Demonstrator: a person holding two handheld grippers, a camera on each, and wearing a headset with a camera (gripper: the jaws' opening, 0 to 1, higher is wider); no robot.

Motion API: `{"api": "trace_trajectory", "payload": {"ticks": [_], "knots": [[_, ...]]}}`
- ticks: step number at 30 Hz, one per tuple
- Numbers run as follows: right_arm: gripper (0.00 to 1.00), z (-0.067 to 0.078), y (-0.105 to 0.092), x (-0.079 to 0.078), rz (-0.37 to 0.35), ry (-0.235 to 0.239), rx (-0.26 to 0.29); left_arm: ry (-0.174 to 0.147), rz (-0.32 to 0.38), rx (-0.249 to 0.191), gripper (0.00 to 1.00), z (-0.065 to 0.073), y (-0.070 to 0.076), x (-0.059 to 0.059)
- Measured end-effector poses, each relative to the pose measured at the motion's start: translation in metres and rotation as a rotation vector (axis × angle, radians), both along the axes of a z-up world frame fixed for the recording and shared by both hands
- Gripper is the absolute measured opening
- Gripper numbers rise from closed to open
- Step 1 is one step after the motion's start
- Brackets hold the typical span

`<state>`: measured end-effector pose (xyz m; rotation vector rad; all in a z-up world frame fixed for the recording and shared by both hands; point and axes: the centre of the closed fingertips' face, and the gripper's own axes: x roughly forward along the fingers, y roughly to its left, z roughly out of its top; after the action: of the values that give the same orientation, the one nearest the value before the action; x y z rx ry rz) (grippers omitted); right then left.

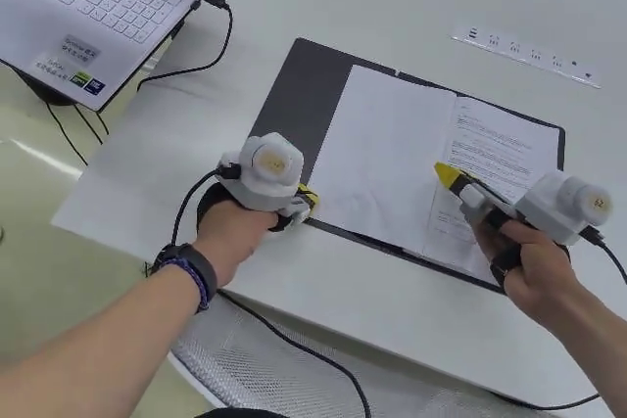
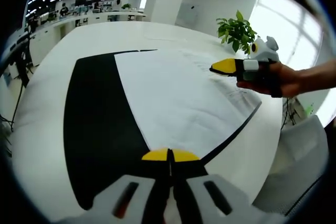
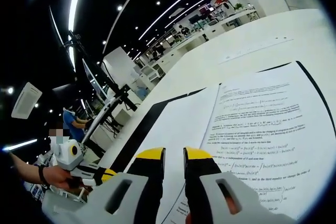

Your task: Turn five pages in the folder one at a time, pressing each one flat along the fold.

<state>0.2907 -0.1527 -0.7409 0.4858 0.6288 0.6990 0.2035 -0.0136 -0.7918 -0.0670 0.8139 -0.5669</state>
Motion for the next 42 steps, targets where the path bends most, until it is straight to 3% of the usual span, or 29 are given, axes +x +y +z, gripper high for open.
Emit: {"api": "trace_trajectory", "payload": {"ticks": [10,17,30,42], "knots": [[0.06,-0.003,0.0,0.019,-0.012,-0.006,0.013,0.002,-0.004,0.003,0.0,0.007,-0.002,-0.003],[0.0,-0.013,-0.003,0.031,-0.015,0.015,0.008,0.004,-0.005,0.006,0.0,0.005,-0.001,-0.001],[0.0,-0.024,-0.008,0.043,-0.011,0.022,0.011,0.003,-0.006,0.016,0.0,0.006,-0.002,-0.002],[0.0,-0.033,-0.016,0.081,-0.057,0.008,0.043,0.006,-0.014,0.023,0.0,0.006,-0.002,-0.001]]}}
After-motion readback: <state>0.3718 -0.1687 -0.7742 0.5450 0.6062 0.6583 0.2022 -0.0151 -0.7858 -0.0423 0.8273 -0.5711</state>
